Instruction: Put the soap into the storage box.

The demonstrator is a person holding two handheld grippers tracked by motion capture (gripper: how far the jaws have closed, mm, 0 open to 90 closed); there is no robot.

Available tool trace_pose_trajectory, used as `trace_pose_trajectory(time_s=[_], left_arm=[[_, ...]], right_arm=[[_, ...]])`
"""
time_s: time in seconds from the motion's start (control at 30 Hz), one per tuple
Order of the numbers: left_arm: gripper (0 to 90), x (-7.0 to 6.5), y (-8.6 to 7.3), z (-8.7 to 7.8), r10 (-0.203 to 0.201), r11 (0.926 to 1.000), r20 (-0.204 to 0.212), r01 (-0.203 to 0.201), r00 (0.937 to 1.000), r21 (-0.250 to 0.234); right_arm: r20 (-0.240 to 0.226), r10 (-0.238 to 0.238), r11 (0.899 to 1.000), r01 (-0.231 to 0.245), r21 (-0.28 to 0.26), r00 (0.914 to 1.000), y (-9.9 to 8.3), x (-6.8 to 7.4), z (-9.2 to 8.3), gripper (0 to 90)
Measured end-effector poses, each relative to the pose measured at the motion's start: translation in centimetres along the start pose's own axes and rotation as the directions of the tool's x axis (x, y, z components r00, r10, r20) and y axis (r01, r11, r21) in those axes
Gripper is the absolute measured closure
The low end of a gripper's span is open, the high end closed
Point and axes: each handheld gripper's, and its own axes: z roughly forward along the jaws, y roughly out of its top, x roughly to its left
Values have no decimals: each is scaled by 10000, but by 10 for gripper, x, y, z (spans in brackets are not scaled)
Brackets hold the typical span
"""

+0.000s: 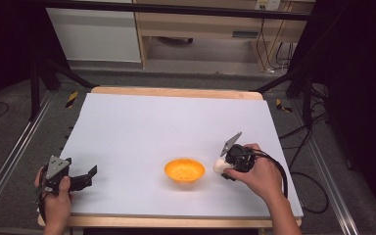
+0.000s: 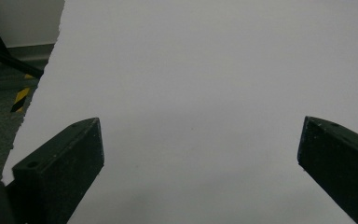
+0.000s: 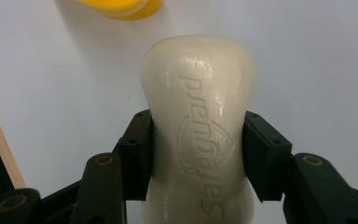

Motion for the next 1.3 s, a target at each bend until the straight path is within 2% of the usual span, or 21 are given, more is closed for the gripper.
trace_pose_trajectory(time_s=[0.03,0.07,0.2,0.23,0.33,0.5,0.67,0.73,0.77,0.83,1.0,1.1,1.13,1.27,1.3], left_arm=[[0,0,0,0,4,10000,2,-4,10000,3],[0,0,0,0,4,10000,6,-4,10000,5],[0,0,0,0,-5,10000,10,5,10000,-3],[0,0,0,0,-17,10000,12,17,10000,-13],[0,0,0,0,-11,10000,12,11,10000,-5],[0,0,0,0,-10,10000,12,10,10000,2],[0,0,0,0,-19,10000,29,19,10000,-3],[0,0,0,0,-18,10000,31,18,10000,1],[0,0,0,0,-21,10000,34,21,10000,-3],[0,0,0,0,-31,10000,39,32,10000,-7],[0,0,0,0,-26,10000,44,26,10000,4],[0,0,0,0,-17,10000,47,17,10000,6],[0,0,0,0,-18,10000,47,18,10000,5],[0,0,0,0,-17,10000,49,17,10000,6],[0,0,0,0,-14,10000,49,14,10000,6]], right_arm=[[32,-129,9999,130,-30,9999,2,0,-1,494],[29,-7,10000,7,19,10000,4,2,-2,494],[-36,-167,9999,167,-46,9999,9,3,-3,494],[-36,-348,9993,348,-104,9994,10,3,-3,494],[-77,-205,9998,205,2,9998,14,5,-4,494],[-100,-456,9988,455,-155,9989,20,7,-3,494],[-209,-487,9988,485,-104,9986,26,10,-1,494],[-215,-670,9977,668,-98,9975,28,10,0,494],[-248,-505,9987,505,8,9984,29,12,0,494],[-261,-729,9973,726,-90,9970,31,11,1,494],[-290,-690,9976,692,30,9972,35,13,0,494],[-278,-714,9974,712,-86,9971,37,14,0,494],[-262,-921,9957,917,-150,9954,38,13,0,494],[-292,-791,9968,787,-142,9964,41,15,-1,494],[-280,-996,9950,993,-132,9946,42,14,-1,494]])
